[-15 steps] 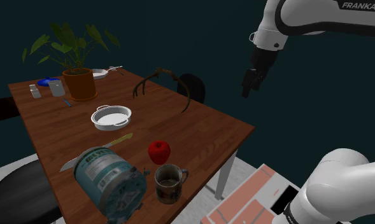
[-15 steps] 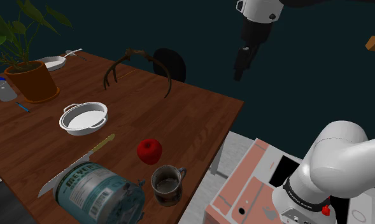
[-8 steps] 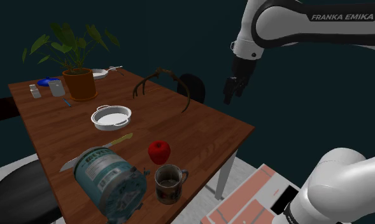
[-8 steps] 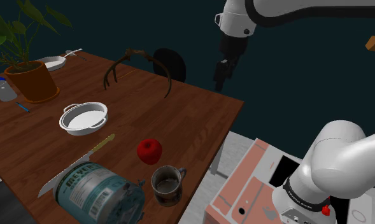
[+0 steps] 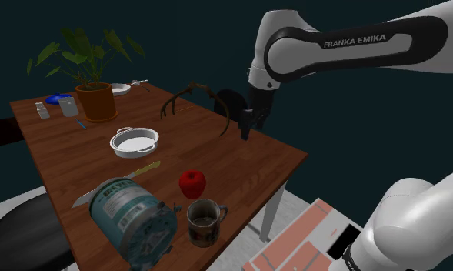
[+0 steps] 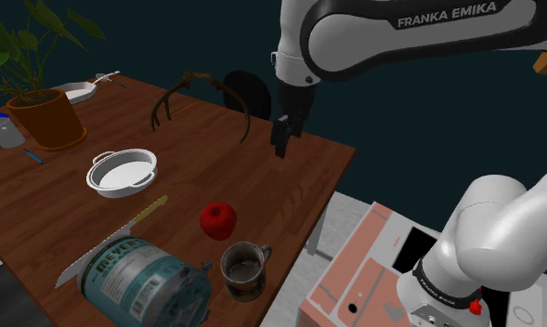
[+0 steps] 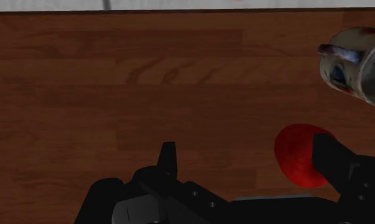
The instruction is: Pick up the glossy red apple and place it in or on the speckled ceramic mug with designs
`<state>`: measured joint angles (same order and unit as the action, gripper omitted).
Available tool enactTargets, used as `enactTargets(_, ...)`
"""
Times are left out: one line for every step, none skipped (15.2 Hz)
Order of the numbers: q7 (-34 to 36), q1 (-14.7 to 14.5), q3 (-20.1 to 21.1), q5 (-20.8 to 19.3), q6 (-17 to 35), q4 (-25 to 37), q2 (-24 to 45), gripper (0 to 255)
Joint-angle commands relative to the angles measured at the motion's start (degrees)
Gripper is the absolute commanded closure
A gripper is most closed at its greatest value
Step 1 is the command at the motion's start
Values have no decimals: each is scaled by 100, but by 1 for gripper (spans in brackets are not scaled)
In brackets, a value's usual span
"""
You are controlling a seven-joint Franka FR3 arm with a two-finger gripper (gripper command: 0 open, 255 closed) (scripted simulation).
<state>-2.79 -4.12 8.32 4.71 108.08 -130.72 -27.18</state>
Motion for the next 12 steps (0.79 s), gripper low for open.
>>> enactTargets(131, -75, 159, 54, 274, 74, 341, 0)
enactTargets(184, -104, 226, 67, 387, 130, 508, 0)
enactTargets(237, -132, 292, 76, 496, 192, 679, 0)
enactTargets(292, -160, 358, 80, 601, 260, 852, 0)
enactTargets(347, -188, 422, 78, 703, 334, 1029, 0)
enactTargets(404, -215, 486, 71, 802, 415, 1208, 0)
enactTargets(463, -242, 548, 59, 896, 502, 1389, 0)
enactTargets(523, -269, 609, 41, 986, 595, 1573, 0)
enactTargets(585, -296, 669, 17, 1072, 695, 1760, 0)
enactTargets(649, -326, 725, -13, 1154, 800, 1949, 0)
enactTargets(714, -357, 779, -49, 1230, 912, 2140, 0)
enactTargets(781, -390, 831, -91, 1301, 1031, 2333, 0)
